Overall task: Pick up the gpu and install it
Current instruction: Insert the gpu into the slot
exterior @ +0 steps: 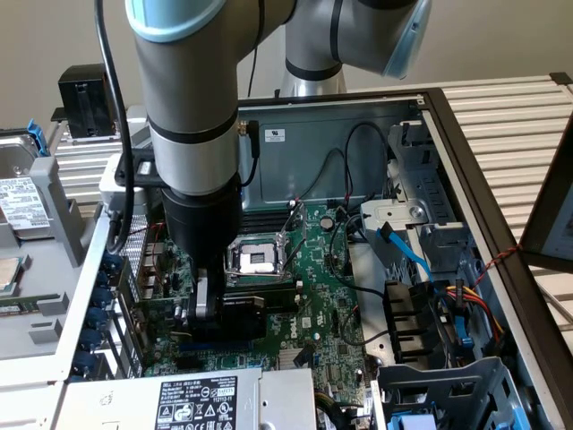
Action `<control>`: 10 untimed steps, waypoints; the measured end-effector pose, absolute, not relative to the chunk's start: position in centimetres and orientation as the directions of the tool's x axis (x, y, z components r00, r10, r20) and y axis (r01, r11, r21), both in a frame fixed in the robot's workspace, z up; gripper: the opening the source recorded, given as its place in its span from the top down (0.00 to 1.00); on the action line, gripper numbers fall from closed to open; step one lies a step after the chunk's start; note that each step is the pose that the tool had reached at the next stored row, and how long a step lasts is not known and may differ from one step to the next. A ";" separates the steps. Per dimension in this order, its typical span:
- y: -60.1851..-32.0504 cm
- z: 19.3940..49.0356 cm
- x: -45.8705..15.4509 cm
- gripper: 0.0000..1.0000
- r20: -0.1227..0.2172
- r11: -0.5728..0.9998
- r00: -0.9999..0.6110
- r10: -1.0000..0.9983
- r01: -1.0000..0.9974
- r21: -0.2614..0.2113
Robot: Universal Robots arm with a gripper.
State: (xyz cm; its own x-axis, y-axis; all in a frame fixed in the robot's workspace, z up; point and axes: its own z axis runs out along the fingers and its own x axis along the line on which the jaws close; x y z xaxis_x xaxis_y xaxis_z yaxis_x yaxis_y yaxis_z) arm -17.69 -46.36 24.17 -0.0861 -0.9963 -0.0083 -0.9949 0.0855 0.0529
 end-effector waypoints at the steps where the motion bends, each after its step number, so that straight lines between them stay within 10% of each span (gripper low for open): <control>1: -46.4 24.2 -17.7 0.73 -0.008 0.086 -0.086 -0.996 -0.995 0.053; 10: -46.4 24.1 -17.7 0.73 -0.009 0.086 -0.086 -0.996 -0.995 0.050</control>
